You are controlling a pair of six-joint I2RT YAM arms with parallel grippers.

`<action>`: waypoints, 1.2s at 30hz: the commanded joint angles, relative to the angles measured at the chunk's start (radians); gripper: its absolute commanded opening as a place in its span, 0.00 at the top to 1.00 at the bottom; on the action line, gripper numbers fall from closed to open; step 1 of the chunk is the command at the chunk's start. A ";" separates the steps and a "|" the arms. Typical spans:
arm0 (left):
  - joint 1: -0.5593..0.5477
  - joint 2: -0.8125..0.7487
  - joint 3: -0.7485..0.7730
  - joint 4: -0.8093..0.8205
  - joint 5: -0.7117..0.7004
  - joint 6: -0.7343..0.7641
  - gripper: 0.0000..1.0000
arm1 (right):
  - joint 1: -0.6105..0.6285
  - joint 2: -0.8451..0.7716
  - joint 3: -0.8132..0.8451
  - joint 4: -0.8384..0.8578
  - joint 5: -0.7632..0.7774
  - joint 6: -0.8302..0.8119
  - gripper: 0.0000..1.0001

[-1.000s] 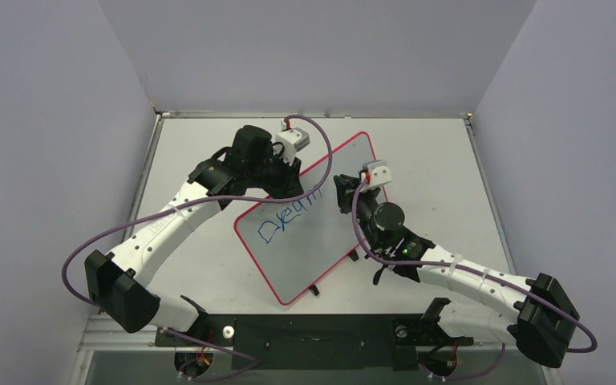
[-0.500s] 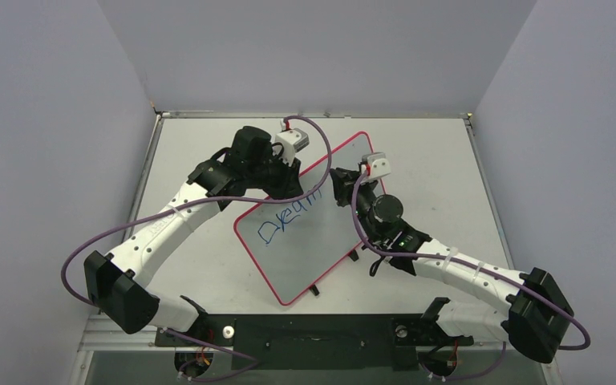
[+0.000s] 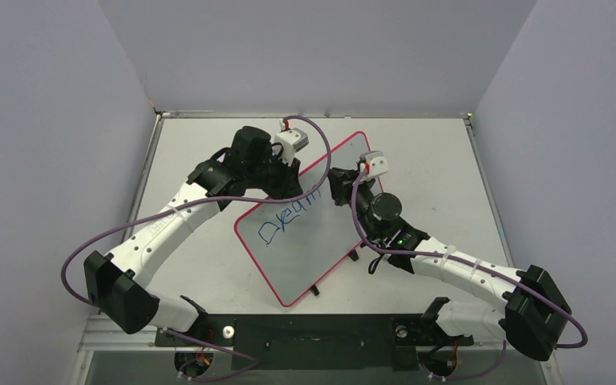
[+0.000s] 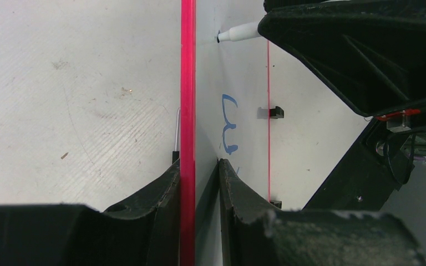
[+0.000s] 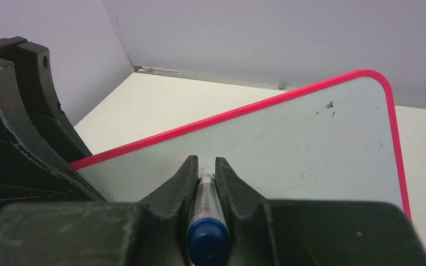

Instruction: Write a sentence on the whiteboard

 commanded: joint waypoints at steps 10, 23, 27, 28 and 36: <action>0.006 -0.048 0.007 0.072 -0.059 0.065 1.00 | -0.001 -0.002 -0.019 0.021 -0.074 0.057 1.00; 0.006 -0.046 0.008 0.070 -0.059 0.067 1.00 | -0.001 -0.028 -0.068 0.000 -0.035 0.060 1.00; 0.006 -0.047 0.009 0.070 -0.059 0.066 1.00 | -0.004 -0.030 -0.064 -0.014 -0.001 0.050 1.00; 0.006 -0.047 0.009 0.070 -0.061 0.066 1.00 | -0.006 -0.030 -0.063 -0.018 0.005 0.047 1.00; 0.006 -0.047 0.008 0.069 -0.062 0.067 1.00 | -0.021 -0.024 -0.046 -0.034 0.026 0.035 1.00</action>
